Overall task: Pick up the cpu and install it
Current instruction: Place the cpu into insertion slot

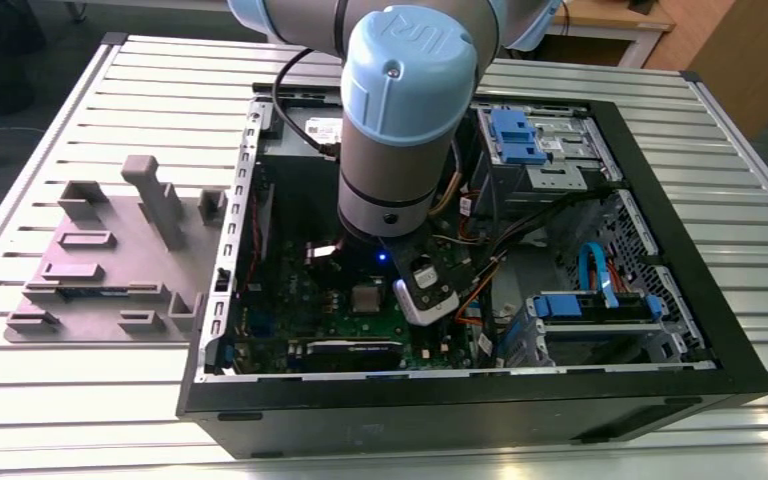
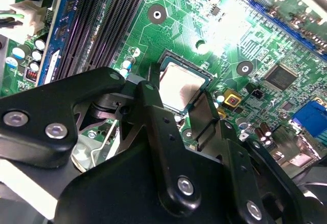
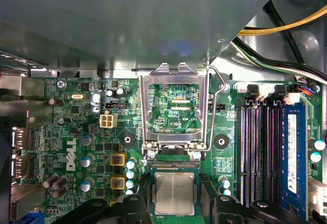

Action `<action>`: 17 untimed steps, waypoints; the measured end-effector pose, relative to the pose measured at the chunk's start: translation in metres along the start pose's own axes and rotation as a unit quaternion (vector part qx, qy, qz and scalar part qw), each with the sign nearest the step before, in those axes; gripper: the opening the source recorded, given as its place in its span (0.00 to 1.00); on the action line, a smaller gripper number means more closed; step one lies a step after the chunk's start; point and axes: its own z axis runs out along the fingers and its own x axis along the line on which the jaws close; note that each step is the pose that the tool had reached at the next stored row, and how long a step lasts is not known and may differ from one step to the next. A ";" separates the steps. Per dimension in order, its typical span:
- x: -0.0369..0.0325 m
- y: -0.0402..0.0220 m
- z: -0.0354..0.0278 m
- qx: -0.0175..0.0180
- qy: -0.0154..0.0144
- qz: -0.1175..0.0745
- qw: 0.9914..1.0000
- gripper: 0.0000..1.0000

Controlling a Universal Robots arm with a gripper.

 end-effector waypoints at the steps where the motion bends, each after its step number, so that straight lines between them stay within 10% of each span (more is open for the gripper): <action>1: 0.0000 0.0000 0.0000 0.000 0.000 0.000 1.000 0.47; 17: 0.0000 0.0000 0.0000 0.000 0.000 0.000 1.000 0.60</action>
